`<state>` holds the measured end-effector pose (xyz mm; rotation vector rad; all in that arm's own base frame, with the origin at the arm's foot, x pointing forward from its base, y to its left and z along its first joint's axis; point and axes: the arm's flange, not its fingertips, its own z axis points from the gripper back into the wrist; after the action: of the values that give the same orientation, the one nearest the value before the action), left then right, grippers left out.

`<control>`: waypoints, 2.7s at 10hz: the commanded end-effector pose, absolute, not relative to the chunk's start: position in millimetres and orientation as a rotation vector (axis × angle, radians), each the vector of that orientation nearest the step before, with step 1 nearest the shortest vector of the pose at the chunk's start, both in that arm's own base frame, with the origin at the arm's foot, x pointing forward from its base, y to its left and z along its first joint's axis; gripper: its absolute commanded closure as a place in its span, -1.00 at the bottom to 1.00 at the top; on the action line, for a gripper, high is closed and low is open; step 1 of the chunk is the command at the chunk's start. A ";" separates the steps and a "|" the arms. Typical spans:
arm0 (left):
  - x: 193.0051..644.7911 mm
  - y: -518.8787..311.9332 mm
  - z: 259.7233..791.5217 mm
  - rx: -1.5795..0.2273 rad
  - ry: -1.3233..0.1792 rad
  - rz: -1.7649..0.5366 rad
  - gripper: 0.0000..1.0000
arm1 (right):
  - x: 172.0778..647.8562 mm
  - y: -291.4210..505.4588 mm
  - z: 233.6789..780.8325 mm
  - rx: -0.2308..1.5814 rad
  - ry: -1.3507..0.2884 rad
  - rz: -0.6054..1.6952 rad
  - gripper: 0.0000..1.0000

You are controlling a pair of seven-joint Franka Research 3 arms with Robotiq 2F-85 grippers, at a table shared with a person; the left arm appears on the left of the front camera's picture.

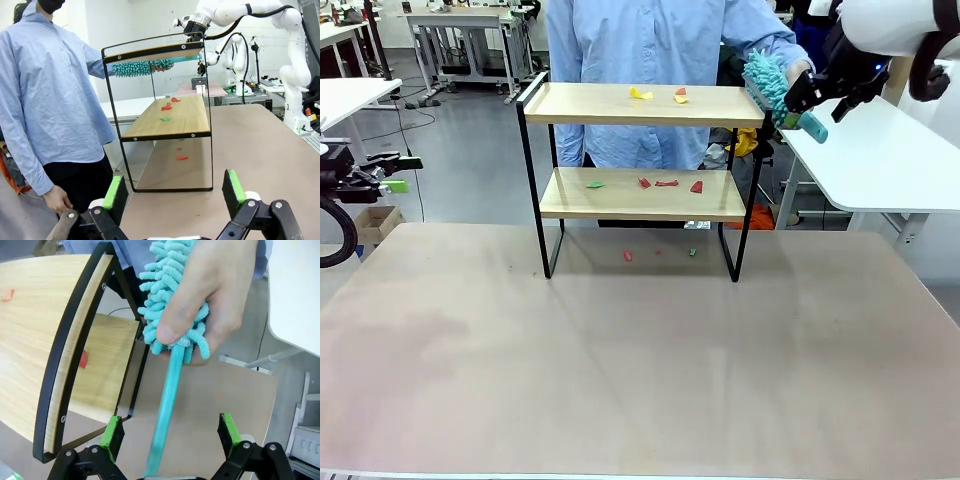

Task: Clean the shelf.
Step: Pick up the Duster handed by the human.

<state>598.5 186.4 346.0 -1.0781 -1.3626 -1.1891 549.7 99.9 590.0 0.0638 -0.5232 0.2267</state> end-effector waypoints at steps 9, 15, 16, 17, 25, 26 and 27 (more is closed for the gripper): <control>597.5 185.5 347.7 -1.071 -1.364 -1.208 -1.00 | 542.9 99.7 594.1 0.052 -0.515 0.182 -0.27; 597.5 185.5 347.7 -1.071 -1.364 -1.208 -1.00 | 543.7 99.0 592.1 0.049 -0.515 0.164 0.66; 597.5 185.5 347.7 -1.071 -1.364 -1.208 -1.00 | 543.7 98.4 591.3 0.046 -0.514 0.164 1.00; 597.5 185.5 347.7 -1.071 -1.364 -1.208 -1.00 | 543.7 97.7 591.3 0.047 -0.512 0.159 1.00; 597.5 185.5 347.7 -1.071 -1.364 -1.208 -1.00 | 547.2 94.7 590.9 0.071 -0.502 0.179 1.00; 597.5 185.5 347.7 -1.071 -1.364 -1.208 -1.00 | 547.2 94.7 590.9 0.071 -0.502 0.179 1.00; 597.5 185.5 347.7 -1.071 -1.364 -1.208 -1.00 | 547.2 94.7 590.9 0.071 -0.502 0.179 1.00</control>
<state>598.5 186.4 346.0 -1.0781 -1.3627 -1.1892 546.6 94.9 587.8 0.0726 -0.4796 0.1739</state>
